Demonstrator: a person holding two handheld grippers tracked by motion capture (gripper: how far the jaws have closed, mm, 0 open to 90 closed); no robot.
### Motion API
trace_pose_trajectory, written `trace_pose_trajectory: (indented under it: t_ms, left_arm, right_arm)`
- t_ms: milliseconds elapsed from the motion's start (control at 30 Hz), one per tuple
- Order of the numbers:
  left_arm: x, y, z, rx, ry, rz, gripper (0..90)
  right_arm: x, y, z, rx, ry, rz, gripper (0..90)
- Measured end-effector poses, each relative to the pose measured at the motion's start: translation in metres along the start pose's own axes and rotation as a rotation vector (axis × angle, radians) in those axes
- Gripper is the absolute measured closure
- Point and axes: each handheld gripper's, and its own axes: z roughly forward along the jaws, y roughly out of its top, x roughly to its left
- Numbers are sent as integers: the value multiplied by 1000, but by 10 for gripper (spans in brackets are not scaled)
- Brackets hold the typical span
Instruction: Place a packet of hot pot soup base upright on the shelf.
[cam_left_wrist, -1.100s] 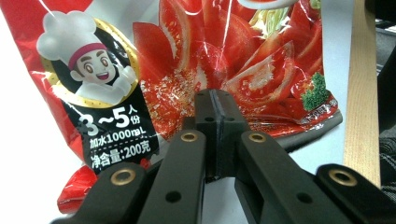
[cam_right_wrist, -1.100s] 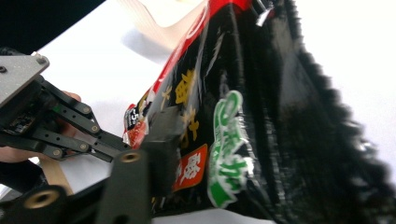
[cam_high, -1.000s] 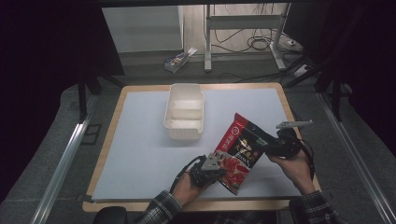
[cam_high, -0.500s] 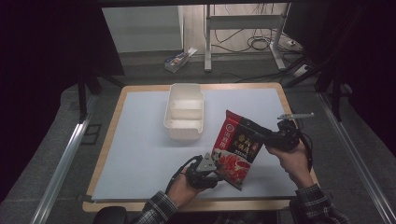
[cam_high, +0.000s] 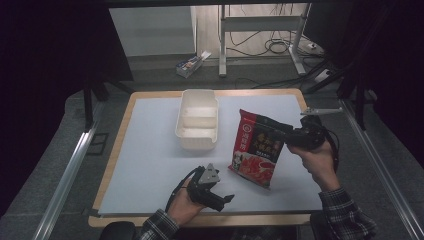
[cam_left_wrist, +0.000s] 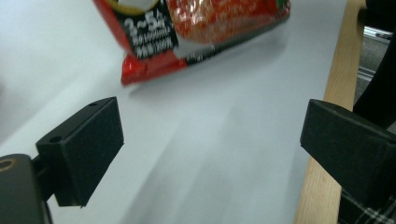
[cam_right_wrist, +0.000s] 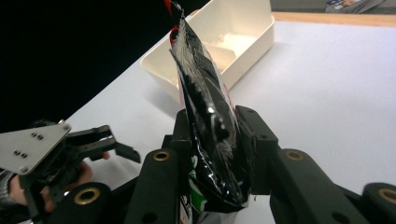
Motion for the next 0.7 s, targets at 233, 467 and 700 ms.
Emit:
trace_pose_trajectory:
  t_ms: [233, 467, 700]
  left_arm:
    - [-3, -15, -14, 0, 68, 38, 20]
    - [1, -27, -29, -18, 121, 17, 5]
    - [6, -34, -39, -40, 140, -19, 4]
  right_arm:
    - [-5, 14, 0, -20, -13, -7, 702]
    - [-8, 29, 6, -36, -33, -15, 700]
    - [-11, 44, 15, -41, -46, -20, 699]
